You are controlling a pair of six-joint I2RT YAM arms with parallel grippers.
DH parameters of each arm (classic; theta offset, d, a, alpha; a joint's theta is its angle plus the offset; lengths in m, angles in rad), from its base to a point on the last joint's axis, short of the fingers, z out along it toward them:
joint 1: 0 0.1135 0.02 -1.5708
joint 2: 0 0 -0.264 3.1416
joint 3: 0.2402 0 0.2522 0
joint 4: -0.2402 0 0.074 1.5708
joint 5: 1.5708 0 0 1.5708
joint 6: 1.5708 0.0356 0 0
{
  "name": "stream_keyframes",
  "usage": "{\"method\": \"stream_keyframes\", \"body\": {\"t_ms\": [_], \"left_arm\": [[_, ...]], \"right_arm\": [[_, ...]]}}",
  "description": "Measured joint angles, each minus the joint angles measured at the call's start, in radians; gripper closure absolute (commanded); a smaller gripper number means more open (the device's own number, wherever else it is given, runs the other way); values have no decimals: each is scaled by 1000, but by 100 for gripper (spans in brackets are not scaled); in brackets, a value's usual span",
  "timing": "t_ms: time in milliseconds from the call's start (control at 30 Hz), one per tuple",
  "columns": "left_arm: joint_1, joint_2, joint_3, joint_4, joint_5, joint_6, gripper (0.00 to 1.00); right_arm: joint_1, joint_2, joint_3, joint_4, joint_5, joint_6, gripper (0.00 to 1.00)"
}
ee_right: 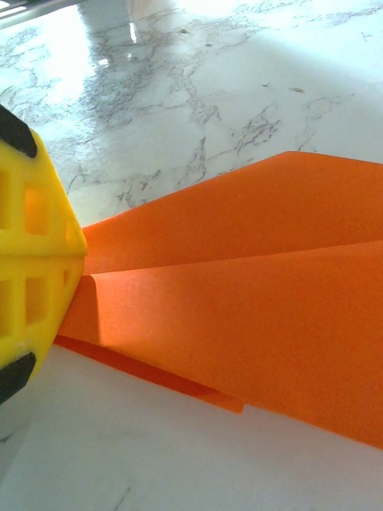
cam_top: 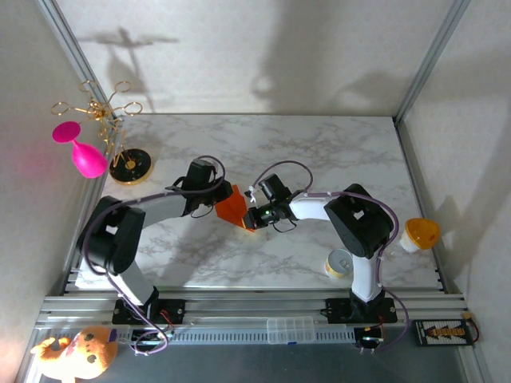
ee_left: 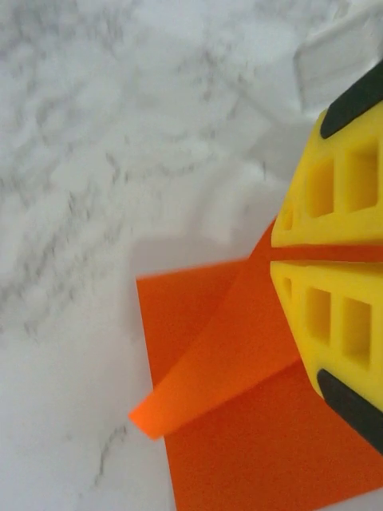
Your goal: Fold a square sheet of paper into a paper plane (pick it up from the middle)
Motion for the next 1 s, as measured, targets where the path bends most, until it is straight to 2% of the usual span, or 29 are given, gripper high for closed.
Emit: {"method": "stream_keyframes", "body": {"t_ms": [167,367,767,933,1000], "left_arm": [[-55,-18,-57,69,21,-34,87],[-89,55,-65,83,32,-63,88],[-90,107,-65,60,-80,-139,94],[-89,108,-65,61,-93,-154,97],[-89,110,-66,63,-93,-160,98]], "right_arm": [[0,1,3,-4,0,0,98],[0,2,3,-4,0,0,98],[0,2,0,-3,0,0,98],[-3,-4,-11,19,-10,1,97],[-3,-8,-9,19,-11,9,94]]}}
